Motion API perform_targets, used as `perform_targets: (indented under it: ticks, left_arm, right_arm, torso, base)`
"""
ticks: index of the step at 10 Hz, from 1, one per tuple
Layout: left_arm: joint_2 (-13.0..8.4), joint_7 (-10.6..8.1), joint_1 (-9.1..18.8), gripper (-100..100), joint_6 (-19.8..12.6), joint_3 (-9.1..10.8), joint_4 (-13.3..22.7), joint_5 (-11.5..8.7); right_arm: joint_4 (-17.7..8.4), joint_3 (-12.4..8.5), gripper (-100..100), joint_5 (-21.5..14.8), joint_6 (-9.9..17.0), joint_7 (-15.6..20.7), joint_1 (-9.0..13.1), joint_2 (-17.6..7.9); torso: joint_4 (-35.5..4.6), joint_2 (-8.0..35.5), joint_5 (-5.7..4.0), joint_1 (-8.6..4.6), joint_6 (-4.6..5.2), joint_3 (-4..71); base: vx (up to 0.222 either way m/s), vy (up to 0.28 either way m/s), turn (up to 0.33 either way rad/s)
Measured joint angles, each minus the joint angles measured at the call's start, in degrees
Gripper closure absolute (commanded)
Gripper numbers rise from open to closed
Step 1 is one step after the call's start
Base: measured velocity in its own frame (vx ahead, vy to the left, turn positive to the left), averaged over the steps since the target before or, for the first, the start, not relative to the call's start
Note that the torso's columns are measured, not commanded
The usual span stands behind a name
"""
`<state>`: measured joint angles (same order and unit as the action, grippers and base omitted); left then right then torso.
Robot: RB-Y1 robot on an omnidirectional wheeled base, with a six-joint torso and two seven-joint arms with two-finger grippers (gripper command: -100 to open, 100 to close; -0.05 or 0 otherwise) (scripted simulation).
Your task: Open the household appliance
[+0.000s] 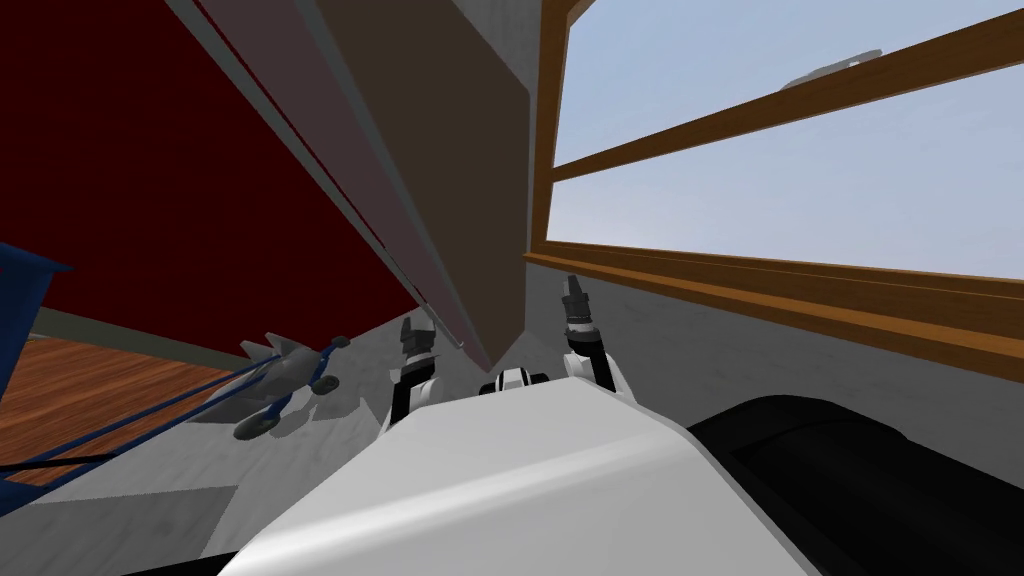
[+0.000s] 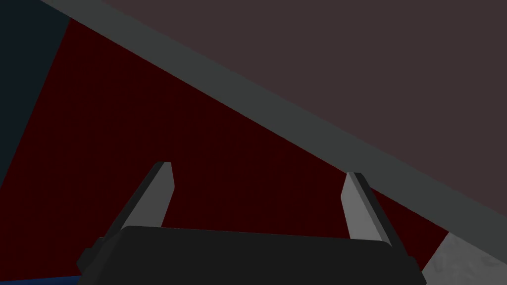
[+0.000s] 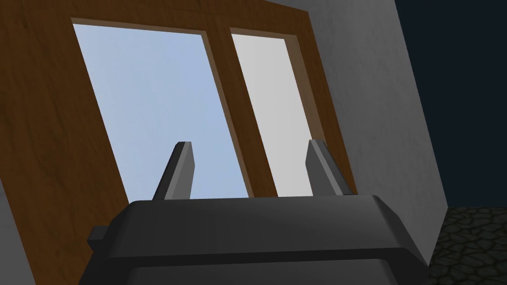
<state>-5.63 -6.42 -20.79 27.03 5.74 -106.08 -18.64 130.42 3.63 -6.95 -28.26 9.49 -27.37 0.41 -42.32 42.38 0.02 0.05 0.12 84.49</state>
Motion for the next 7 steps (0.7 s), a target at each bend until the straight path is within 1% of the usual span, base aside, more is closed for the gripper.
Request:
perform_targets:
  ticks: [2,3,5,6,7]
  left_arm:
    - [2.83,-0.27,0.40,-100,0.06,0.63,1.08,-0.70]
    - [4.58,-0.33,0.44,-100,-0.03,0.89,1.15,-0.97]
    - [7.54,-0.48,0.44,-100,0.01,1.15,1.33,-1.29]
    - [7.64,-0.50,0.34,-100,0.14,1.27,1.18,-1.32]
    - [7.68,-0.42,-0.05,-100,-0.40,1.43,0.41,-1.50]
  right_arm:
    - [0.00,0.00,0,0.00,0.00,0.00,0.01,0.00]
    - [0.00,0.00,0,0.00,0.00,0.00,0.01,0.00]
    - [0.00,0.00,0,0.00,0.00,0.00,0.01,-0.01]
    - [0.00,0.00,0,0.00,0.00,0.00,0.01,-0.01]
    - [0.00,0.00,0,0.00,0.00,0.00,0.01,-0.01]
  torso:
    - [0.26,-0.75,0.06,-0.10,0.37,0.45]
    - [0.36,-0.95,0.06,-0.23,0.51,0.58]
    - [0.46,-1.17,0.12,-0.24,0.66,0.70]
    - [0.39,-1.02,0.10,-0.11,0.45,0.62]
    - [0.22,-0.92,0.02,0.09,0.22,0.57]
  base:
    - [0.077,-0.050,0.036]
    - [0.049,-0.030,0.028]
    - [0.009,-0.003,0.028]
    - [0.002,0.002,0.045]
    - [0.046,-0.002,0.032]
